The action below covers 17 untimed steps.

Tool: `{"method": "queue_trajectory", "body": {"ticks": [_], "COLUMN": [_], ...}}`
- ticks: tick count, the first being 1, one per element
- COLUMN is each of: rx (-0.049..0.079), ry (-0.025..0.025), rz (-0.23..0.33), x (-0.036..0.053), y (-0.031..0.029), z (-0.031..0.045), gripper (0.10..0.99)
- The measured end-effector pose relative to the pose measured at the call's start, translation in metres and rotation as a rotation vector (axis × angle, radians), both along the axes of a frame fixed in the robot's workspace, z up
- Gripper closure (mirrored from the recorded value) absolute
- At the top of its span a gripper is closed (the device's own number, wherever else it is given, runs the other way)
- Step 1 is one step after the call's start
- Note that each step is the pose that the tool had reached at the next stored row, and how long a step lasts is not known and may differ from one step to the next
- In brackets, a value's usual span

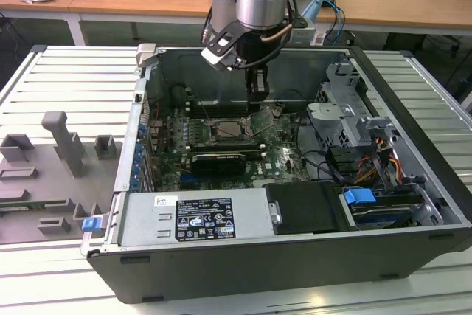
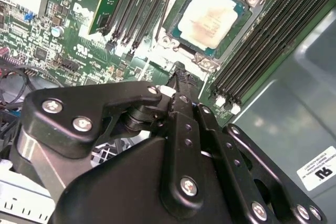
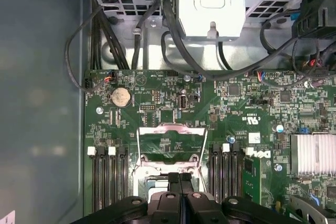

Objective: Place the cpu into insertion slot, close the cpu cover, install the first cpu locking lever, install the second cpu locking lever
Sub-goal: 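Close the cpu cover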

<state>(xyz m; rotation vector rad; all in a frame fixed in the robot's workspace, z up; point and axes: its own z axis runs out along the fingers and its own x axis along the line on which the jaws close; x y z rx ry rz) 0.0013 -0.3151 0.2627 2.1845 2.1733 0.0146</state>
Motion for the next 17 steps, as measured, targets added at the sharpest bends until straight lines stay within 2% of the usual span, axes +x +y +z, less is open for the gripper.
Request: {"method": "queue_trajectory", "body": {"ticks": [9,17], "rx": [0.0,-0.002], "ry": [0.0,0.0007], "rz": [0.0,0.0], "x": [0.0116,0.0284], "y": [0.0,0.0], "z": [-0.0003,-0.0004], "gripper": [0.98,0.98]}}
